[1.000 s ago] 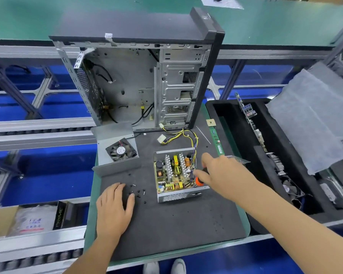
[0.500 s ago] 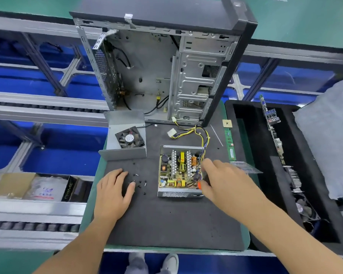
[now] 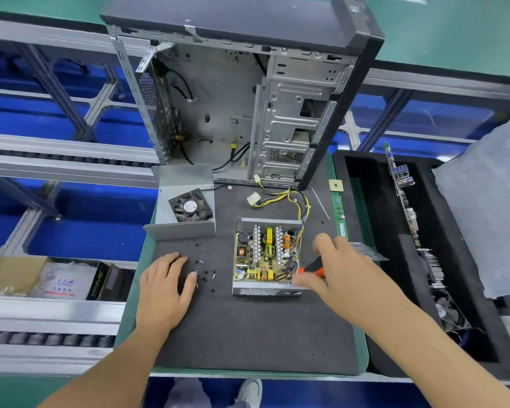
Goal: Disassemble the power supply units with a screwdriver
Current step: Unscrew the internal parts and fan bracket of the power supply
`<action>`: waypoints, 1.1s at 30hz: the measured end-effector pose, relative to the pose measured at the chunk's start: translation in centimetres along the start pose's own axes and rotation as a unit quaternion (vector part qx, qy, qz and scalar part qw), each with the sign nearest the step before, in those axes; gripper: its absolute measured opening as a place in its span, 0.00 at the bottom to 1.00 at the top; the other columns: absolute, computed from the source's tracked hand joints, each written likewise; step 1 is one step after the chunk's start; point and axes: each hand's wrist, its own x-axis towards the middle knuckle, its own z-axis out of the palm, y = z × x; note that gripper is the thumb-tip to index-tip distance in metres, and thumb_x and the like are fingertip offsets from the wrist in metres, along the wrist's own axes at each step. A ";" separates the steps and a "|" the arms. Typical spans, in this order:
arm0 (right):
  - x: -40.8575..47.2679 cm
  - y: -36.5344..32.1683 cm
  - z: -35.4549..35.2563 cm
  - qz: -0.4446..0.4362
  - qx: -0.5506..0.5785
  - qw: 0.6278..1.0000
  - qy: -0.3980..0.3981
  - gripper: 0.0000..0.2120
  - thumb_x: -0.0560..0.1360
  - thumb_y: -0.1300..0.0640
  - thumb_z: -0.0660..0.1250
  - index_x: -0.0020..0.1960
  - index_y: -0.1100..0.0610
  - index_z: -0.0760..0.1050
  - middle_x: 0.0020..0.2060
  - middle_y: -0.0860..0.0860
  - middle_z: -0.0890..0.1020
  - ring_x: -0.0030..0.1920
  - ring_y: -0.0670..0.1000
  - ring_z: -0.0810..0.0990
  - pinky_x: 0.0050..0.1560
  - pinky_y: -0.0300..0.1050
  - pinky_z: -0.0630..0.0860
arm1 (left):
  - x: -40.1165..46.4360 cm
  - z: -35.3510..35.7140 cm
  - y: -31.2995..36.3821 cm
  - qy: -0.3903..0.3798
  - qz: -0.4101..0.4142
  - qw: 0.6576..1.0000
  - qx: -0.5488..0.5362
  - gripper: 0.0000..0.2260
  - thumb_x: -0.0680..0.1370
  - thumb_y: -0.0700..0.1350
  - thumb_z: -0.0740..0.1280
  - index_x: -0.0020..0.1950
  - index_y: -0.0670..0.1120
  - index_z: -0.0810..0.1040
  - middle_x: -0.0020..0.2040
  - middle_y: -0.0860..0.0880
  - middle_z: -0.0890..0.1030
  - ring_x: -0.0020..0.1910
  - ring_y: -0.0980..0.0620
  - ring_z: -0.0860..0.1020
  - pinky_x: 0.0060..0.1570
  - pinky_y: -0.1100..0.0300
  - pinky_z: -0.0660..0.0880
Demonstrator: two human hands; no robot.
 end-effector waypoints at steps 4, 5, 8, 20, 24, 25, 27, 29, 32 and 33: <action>0.4 0.2 0.3 -0.048 -0.036 0.998 0.037 0.13 0.81 0.45 0.55 0.60 0.51 0.65 0.50 0.47 0.70 0.44 0.52 0.68 0.44 0.42 0.66 | 0.1 0.0 -0.1 -0.003 0.000 1.000 0.001 0.25 0.79 0.60 0.54 0.65 0.46 0.78 0.67 0.48 0.75 0.67 0.46 0.70 0.68 0.46 0.64; 0.4 0.2 0.4 -0.074 0.008 0.996 0.045 0.12 0.79 0.48 0.60 0.60 0.50 0.66 0.52 0.45 0.71 0.47 0.51 0.68 0.47 0.41 0.64 | 0.1 0.1 -0.2 -0.002 0.001 1.000 0.001 0.25 0.79 0.60 0.54 0.65 0.46 0.78 0.66 0.48 0.75 0.67 0.46 0.70 0.68 0.46 0.64; 0.2 0.4 0.3 -0.059 0.079 0.995 0.016 0.16 0.76 0.42 0.66 0.55 0.47 0.63 0.49 0.43 0.71 0.50 0.50 0.69 0.47 0.41 0.63 | 0.1 0.2 -0.2 -0.003 0.000 1.000 0.001 0.25 0.79 0.60 0.54 0.65 0.46 0.77 0.66 0.49 0.75 0.67 0.46 0.70 0.68 0.46 0.64; 0.2 0.2 0.0 -0.009 -0.059 0.998 0.010 0.29 0.73 0.28 0.43 0.59 0.49 0.63 0.48 0.47 0.66 0.44 0.51 0.68 0.36 0.41 0.66 | 0.1 0.3 -0.4 -0.006 -0.003 1.000 0.007 0.25 0.79 0.61 0.54 0.65 0.47 0.77 0.66 0.48 0.75 0.67 0.46 0.69 0.68 0.46 0.63; 0.4 0.5 0.2 -0.054 -0.088 0.993 0.052 0.16 0.81 0.43 0.48 0.61 0.51 0.65 0.49 0.48 0.71 0.46 0.52 0.73 0.40 0.43 0.69 | 0.2 0.5 -0.4 -0.002 0.000 1.000 0.007 0.25 0.79 0.60 0.54 0.65 0.47 0.78 0.66 0.48 0.75 0.66 0.46 0.70 0.68 0.46 0.64; 0.3 0.6 0.3 -0.075 -0.030 0.995 0.064 0.12 0.80 0.45 0.57 0.58 0.50 0.66 0.50 0.46 0.72 0.49 0.51 0.72 0.45 0.42 0.70 | 0.2 0.5 -0.5 0.001 0.001 1.000 0.006 0.25 0.79 0.60 0.54 0.65 0.47 0.78 0.66 0.48 0.75 0.66 0.45 0.70 0.68 0.46 0.64; 0.3 0.8 0.5 -0.097 0.076 0.991 0.060 0.11 0.77 0.47 0.66 0.53 0.46 0.65 0.48 0.41 0.71 0.49 0.48 0.69 0.47 0.40 0.66 | 0.2 0.6 -0.5 0.002 0.001 1.000 0.007 0.24 0.79 0.60 0.54 0.64 0.47 0.78 0.66 0.48 0.75 0.66 0.45 0.71 0.67 0.46 0.65; 0.2 0.6 0.5 -0.094 0.166 0.981 0.048 0.13 0.75 0.50 0.71 0.51 0.44 0.67 0.47 0.38 0.72 0.49 0.47 0.67 0.48 0.37 0.64 | 0.2 0.6 -0.5 0.003 0.002 1.000 0.006 0.24 0.79 0.60 0.54 0.64 0.46 0.78 0.66 0.48 0.75 0.66 0.45 0.71 0.67 0.45 0.65; 0.2 0.5 0.9 -0.098 0.200 0.974 0.042 0.12 0.76 0.52 0.71 0.54 0.44 0.69 0.51 0.37 0.74 0.52 0.46 0.66 0.50 0.37 0.63 | 0.2 0.7 -0.5 0.002 0.001 1.000 0.002 0.24 0.79 0.60 0.54 0.64 0.47 0.78 0.66 0.48 0.75 0.66 0.45 0.71 0.68 0.45 0.65; 0.3 0.4 0.8 -0.092 0.188 0.977 0.039 0.12 0.76 0.48 0.69 0.54 0.43 0.68 0.50 0.38 0.73 0.51 0.47 0.67 0.49 0.38 0.64 | 0.2 0.7 -0.5 0.001 0.001 1.000 0.003 0.24 0.79 0.60 0.54 0.64 0.47 0.78 0.66 0.48 0.75 0.66 0.45 0.70 0.68 0.45 0.65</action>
